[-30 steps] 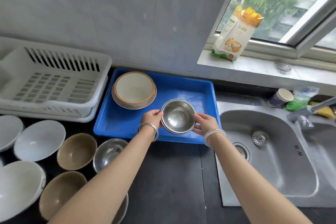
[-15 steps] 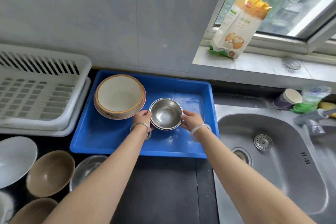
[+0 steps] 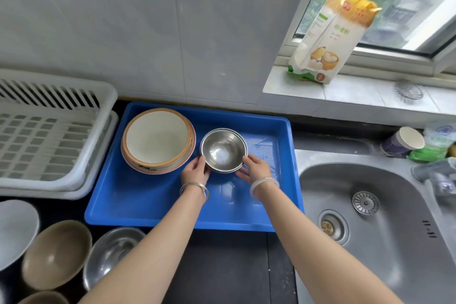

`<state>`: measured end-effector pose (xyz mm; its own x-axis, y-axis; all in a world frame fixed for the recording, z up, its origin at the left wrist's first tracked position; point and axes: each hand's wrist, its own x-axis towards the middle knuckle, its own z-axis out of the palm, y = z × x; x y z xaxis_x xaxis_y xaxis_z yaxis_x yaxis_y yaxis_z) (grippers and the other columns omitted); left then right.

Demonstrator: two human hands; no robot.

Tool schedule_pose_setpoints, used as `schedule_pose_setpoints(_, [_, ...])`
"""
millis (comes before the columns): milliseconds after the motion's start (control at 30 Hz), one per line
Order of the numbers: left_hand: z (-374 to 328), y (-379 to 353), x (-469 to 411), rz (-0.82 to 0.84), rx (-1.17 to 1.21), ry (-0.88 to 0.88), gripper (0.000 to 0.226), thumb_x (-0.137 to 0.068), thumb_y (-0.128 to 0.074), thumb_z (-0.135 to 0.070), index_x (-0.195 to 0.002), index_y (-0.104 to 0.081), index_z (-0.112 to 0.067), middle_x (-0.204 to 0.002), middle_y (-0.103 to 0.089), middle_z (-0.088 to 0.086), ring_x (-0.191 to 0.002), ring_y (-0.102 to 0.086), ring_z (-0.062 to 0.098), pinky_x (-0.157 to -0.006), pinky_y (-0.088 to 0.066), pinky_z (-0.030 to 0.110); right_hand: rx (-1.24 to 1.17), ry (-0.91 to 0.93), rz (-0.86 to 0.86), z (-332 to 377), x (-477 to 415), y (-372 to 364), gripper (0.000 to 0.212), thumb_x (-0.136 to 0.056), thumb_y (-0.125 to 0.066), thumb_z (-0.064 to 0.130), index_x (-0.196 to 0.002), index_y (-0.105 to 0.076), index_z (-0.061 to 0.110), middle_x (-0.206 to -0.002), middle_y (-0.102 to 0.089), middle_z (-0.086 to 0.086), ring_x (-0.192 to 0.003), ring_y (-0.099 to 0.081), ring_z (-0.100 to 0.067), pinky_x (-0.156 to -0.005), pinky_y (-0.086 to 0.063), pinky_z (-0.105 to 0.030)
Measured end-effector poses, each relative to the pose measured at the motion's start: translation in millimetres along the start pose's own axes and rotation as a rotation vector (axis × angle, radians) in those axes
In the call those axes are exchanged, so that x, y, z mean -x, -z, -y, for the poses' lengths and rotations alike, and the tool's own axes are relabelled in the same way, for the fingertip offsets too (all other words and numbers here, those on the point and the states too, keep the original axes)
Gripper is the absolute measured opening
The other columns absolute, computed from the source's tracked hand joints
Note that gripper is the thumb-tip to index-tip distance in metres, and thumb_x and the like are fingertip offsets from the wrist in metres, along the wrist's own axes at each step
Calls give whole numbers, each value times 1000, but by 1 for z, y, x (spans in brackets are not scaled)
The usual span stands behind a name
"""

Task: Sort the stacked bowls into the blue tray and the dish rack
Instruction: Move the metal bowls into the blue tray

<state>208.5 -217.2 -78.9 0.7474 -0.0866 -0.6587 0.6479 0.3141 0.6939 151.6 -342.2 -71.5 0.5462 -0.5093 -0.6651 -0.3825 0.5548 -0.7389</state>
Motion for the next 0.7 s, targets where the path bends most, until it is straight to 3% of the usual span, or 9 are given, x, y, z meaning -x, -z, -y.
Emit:
schedule_pose_setpoints(200, [-4, -12, -9, 20, 96, 38, 23, -93, -51, -16, -111, -58, -5, -90, -63, 4, -101, -57, 22, -87, -47, 33, -25, 24, -38, 7, -22, -14, 29, -94, -50, 11, -122, -54, 7, -101, -61, -8, -77, -64, -19, -66, -53, -26])
schedule_pose_setpoints(367, [-8, -22, -16, -7, 151, 35, 30, -94, -49, -12, -121, -54, 0, -122, -58, 13, -117, -53, 27, -89, -46, 34, -63, 27, -51, 14, -35, -25, 28, -94, -49, 9, -121, -54, 4, -103, -59, -12, -89, -61, -25, -79, -50, -32])
schedule_pose_setpoints(433, [-5, -25, -17, -48, 158, 32, 28, -93, -51, -13, -118, -56, 0, -122, -58, 16, -118, -54, 29, -87, -47, 32, -56, 39, -63, 14, -37, -28, 28, -94, -48, 8, -121, -55, 4, -103, -59, -12, -91, -59, -27, -82, -49, -34])
schedule_pose_setpoints(700, [-5, -24, -15, -50, 148, 38, 32, -93, -51, -16, -121, -55, 0, -122, -58, 18, -120, -53, 29, -87, -46, 28, 85, 46, -9, 14, -31, -23, 21, -94, -47, 20, -109, -61, 16, -100, -59, -7, -89, -58, -22, -73, -48, -29])
